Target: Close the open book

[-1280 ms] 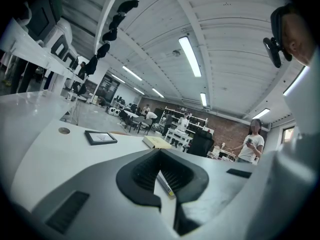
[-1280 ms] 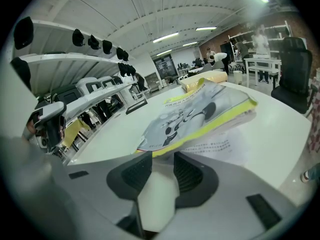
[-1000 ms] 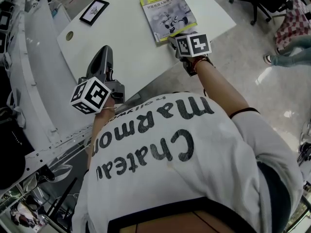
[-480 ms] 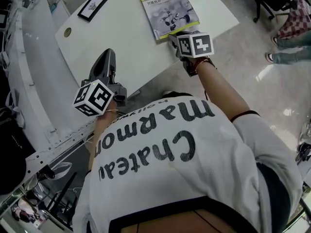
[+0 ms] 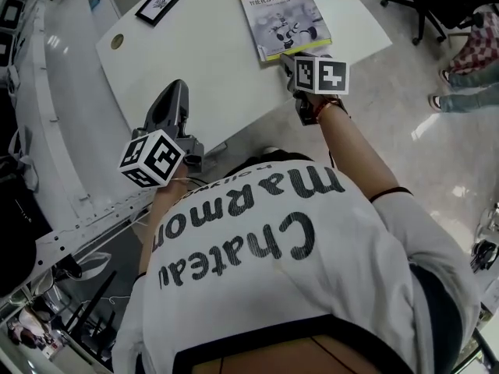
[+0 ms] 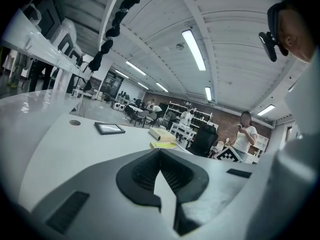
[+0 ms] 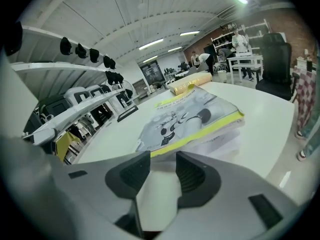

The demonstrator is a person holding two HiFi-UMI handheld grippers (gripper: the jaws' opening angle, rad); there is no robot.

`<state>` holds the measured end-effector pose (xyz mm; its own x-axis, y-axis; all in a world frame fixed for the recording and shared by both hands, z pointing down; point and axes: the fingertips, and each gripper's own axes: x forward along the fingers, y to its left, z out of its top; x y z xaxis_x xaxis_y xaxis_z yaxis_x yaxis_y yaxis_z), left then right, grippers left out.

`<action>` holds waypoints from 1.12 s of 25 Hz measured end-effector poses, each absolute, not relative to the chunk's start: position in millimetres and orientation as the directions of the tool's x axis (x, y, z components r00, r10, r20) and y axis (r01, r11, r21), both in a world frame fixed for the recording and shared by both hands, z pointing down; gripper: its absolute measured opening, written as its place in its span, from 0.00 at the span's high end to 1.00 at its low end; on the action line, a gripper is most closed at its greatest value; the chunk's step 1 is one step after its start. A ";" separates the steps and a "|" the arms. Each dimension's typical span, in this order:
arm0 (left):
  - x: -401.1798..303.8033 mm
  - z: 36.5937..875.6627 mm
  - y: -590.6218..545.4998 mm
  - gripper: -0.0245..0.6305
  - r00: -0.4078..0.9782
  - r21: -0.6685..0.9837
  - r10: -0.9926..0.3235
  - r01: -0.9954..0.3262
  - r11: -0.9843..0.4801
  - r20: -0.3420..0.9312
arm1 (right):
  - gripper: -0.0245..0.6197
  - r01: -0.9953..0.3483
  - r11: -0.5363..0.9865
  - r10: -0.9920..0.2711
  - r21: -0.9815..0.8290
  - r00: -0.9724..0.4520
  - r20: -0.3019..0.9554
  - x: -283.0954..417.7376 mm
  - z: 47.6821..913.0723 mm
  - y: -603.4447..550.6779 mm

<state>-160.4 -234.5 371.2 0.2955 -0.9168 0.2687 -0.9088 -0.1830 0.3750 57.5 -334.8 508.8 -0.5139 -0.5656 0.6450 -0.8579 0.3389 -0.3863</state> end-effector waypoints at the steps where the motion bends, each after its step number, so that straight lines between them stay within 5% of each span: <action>1: -162.1 371.0 -232.4 0.93 0.292 0.377 -0.919 -0.908 -0.180 0.266 | 0.72 -0.863 0.331 -0.562 -0.382 -0.505 0.655 58.1 510.1 -333.4; 18: -172.8 365.3 -152.7 0.93 0.355 0.428 -0.900 -0.875 -0.225 0.252 | 0.72 -0.862 0.258 -0.587 -0.436 -0.499 0.638 43.1 487.7 -249.4; 28: -174.1 328.4 -80.2 0.93 0.383 0.420 -0.914 -0.858 -0.296 0.137 | 0.84 -0.623 0.427 -0.584 -0.655 -0.743 0.326 -32.6 393.7 -147.4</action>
<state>-174.1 -80.2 328.4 0.3828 -0.9136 0.1372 -0.8577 -0.2963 0.4202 -32.6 -147.4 393.7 -0.7432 -0.5845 0.3256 -0.6230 0.4271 -0.6554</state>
